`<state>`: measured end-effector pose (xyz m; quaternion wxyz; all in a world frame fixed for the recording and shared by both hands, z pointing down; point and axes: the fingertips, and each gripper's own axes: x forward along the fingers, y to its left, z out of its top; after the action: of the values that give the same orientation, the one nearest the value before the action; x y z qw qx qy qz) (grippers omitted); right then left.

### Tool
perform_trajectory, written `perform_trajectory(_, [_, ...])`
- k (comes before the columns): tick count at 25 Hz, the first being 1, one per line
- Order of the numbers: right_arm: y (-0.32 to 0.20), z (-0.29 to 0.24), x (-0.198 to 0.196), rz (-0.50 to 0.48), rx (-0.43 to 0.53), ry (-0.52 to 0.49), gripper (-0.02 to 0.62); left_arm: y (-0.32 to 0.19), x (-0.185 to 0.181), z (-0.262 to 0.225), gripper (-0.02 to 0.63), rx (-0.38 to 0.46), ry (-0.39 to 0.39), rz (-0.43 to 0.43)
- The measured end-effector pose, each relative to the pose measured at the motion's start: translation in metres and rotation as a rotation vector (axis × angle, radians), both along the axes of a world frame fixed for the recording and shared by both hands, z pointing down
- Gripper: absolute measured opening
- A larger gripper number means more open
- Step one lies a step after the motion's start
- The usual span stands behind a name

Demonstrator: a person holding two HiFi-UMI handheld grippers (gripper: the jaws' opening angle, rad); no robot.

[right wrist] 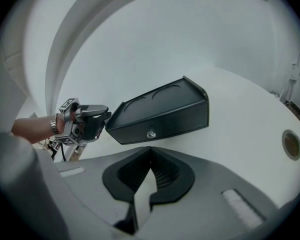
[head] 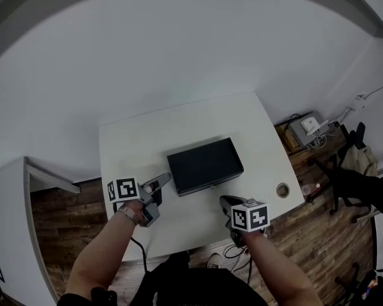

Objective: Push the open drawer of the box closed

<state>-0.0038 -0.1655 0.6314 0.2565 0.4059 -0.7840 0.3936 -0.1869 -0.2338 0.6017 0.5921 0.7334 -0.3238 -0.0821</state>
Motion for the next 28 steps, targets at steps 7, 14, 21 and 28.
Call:
perform_trajectory(7, [0.024, -0.032, 0.036, 0.077, 0.030, -0.147, 0.003, 0.036, 0.008, -0.019, 0.000, 0.061, -0.015, -0.006])
perform_trajectory(14, [0.056, -0.088, 0.064, 0.127, 0.084, -0.408, 0.003, 0.101, 0.047, -0.035, 0.000, 0.100, -0.019, 0.029])
perform_trajectory(21, [0.114, -0.126, 0.092, 0.087, 0.110, -0.576, 0.003, 0.189, 0.103, -0.058, 0.000, 0.147, 0.001, 0.056])
perform_trajectory(28, [0.173, -0.141, 0.108, 0.060, 0.088, -0.690, 0.003, 0.266, 0.144, -0.079, 0.000, 0.190, 0.035, 0.065])
